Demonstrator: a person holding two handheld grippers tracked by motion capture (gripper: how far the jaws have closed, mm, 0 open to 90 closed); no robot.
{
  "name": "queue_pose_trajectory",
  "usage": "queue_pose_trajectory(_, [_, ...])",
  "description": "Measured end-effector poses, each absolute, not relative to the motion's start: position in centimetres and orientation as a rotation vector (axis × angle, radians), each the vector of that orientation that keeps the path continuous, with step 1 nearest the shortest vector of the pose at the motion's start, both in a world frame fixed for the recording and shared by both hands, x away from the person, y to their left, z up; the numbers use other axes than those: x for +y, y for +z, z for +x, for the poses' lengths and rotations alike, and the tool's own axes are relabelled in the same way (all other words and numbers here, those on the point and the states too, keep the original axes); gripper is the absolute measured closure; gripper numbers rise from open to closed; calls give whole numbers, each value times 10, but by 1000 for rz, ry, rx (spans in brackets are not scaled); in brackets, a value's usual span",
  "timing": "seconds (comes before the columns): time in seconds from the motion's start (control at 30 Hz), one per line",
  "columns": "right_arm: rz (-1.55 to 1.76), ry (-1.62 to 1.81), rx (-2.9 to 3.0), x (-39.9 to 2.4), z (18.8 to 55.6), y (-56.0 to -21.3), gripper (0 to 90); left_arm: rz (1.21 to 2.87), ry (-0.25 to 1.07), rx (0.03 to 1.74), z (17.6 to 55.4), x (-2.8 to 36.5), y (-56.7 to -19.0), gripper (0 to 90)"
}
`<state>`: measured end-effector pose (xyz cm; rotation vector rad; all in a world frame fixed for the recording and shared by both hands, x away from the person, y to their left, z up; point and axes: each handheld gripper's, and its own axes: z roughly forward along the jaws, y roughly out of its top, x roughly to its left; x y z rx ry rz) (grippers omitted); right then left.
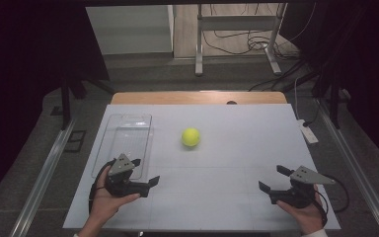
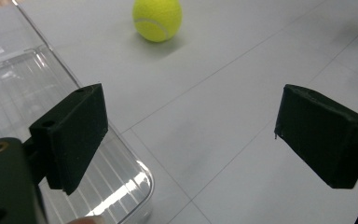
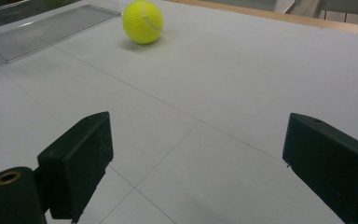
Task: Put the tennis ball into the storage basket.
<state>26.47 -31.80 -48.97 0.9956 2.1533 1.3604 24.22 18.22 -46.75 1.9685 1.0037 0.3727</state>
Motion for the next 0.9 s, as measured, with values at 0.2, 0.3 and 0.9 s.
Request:
queue_pose_trajectory(0.2, [993, 1356, 2157, -318, 265, -490, 87, 1972, 366, 996, 246, 179, -462, 104])
queue_pose_trajectory(0.3, [993, 1362, 2155, -318, 265, -490, 88, 1977, 360, 989, 248, 176, -459, 105])
queue_pose_trajectory(0.9, [1000, 1360, 2156, -318, 265, -490, 87, 2012, 324, 952, 271, 154, -446, 107])
